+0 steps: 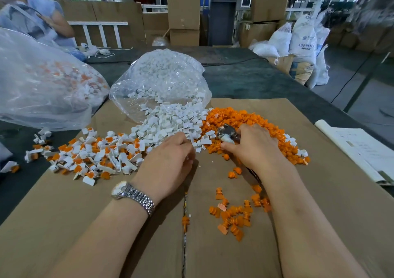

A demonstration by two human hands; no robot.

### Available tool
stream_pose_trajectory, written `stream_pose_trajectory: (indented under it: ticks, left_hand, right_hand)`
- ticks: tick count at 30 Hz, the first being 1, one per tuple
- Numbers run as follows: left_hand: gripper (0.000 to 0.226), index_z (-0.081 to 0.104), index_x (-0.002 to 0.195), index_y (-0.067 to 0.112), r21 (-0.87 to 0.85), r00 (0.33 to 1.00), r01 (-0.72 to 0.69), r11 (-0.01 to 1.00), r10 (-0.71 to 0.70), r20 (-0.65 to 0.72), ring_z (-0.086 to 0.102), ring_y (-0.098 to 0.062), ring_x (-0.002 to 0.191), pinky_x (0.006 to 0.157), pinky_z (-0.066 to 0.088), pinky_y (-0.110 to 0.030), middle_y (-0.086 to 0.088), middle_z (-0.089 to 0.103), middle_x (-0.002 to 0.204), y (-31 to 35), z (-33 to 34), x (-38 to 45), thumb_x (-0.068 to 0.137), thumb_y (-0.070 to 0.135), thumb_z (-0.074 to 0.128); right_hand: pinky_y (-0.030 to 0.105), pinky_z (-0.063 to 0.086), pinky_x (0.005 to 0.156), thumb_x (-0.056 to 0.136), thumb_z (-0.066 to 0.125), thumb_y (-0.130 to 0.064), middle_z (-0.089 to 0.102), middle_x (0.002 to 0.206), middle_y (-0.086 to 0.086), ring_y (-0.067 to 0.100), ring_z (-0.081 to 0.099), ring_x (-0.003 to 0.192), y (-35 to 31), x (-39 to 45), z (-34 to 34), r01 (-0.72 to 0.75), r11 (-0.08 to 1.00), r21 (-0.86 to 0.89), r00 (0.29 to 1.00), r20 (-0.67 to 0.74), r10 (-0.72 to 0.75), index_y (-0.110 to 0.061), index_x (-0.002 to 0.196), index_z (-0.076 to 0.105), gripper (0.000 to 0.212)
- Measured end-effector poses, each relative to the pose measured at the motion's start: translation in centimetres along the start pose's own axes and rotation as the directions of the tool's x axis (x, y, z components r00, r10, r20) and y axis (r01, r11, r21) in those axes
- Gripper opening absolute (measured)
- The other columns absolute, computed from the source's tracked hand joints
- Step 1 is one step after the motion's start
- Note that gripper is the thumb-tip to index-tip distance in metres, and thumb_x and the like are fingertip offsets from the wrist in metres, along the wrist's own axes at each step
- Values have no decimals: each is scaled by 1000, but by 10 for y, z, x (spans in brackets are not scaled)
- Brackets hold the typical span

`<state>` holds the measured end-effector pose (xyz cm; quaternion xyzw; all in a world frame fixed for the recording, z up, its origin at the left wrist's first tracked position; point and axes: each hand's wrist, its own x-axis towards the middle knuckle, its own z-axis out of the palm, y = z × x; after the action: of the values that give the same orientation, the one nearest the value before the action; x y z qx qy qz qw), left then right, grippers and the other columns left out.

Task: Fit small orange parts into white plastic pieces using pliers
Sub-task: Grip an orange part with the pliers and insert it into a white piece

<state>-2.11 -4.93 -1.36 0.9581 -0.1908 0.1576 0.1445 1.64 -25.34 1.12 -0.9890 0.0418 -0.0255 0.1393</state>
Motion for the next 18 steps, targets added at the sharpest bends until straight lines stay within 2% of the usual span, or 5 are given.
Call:
stream_pose_trajectory:
  ticks: [2,4,7,11,18]
  left_hand:
    - [5,66,101,22,-28,1000,30,999,-31,-7,58,-13,92,79,50,-27,7,54,104,-1,-2,0,98,22,63]
    - [6,67,102,23,-42,999,51,998,-52,-6,60,-13,90,77,51,-28,9,54,102,-1,-4,0,98,25,64]
    - [17,68,111,25,-60,997,75,995,-75,12,62,-11,92,73,49,-23,9,53,107,-1,-4,-3,96,33,66]
    - [17,67,113,24,-60,992,121,991,-120,25,59,-11,95,76,51,-24,6,49,110,-3,-4,-3,97,33,66]
    - [16,64,115,25,-54,989,145,988,-144,20,61,-12,98,83,51,-25,7,53,115,-3,-7,-2,99,24,62]
  right_hand:
    - [53,40,102,90,66,-56,51,132,8,31,45,128,-1,-2,-5,31,999,20,998,-56,-29,-20,128,56,54]
    - [50,46,96,90,71,-48,59,113,-1,24,54,114,-1,-4,-9,116,992,51,987,-119,-109,-25,108,62,30]
    - [43,52,84,86,77,-42,62,87,-10,16,60,91,-5,-11,-10,219,974,61,974,-67,-215,-29,80,62,21]
    - [28,38,62,85,78,-40,68,93,-7,15,61,91,-10,-13,-4,246,968,-46,969,-4,-246,-30,82,69,13]
    - [31,40,65,89,75,-35,67,101,-2,21,62,96,-13,-15,0,285,952,-111,959,30,-283,-27,96,72,10]
